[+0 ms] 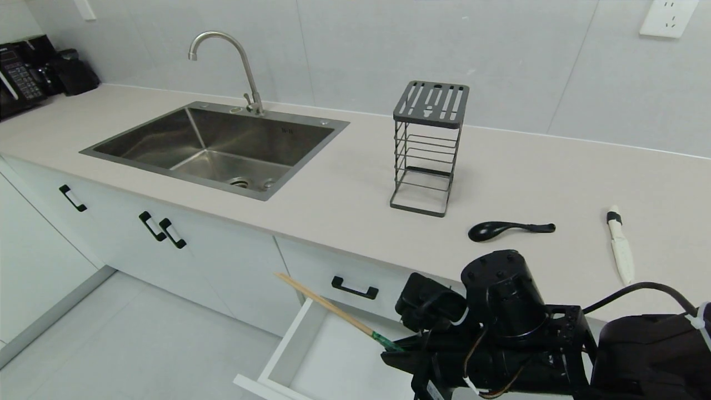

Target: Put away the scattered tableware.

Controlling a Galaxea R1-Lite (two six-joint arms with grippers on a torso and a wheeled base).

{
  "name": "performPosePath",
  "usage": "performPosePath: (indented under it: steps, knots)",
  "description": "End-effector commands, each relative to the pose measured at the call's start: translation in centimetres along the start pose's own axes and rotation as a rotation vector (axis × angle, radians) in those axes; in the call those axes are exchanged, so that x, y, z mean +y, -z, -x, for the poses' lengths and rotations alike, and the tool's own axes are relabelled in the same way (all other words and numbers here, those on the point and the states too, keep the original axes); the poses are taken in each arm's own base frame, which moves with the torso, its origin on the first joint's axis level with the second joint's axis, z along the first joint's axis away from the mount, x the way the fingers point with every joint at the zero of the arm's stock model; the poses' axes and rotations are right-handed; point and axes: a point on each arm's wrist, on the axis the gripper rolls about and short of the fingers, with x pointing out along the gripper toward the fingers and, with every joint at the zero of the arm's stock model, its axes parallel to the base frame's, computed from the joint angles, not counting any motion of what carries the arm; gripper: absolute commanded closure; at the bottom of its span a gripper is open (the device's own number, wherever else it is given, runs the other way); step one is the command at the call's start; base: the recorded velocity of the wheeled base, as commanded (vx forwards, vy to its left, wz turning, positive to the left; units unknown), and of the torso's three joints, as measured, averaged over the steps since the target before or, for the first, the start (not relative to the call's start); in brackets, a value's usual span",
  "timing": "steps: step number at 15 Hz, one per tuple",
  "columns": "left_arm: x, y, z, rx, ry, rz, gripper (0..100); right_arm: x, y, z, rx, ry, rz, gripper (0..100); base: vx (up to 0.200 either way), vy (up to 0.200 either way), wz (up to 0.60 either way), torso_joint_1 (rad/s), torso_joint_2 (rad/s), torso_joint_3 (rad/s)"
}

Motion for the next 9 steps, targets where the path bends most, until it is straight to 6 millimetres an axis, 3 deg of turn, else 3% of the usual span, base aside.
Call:
performPosePath:
  steps: [1,9]
  knots:
    - [0.0,-0.02,0.0,-0.002,-0.001,0.0,0,0.27,-0.1,-0.01,-0.002,-0.007,0.004,100,0.0,0.0,0.0,-0.266,0.52,0.251]
    - [0.0,-0.02,0.0,-0.002,-0.001,0.0,0,0.62,-0.3,-0.12,-0.01,-0.017,0.014,100,0.0,0.0,0.0,-0.262,0.51,0.246]
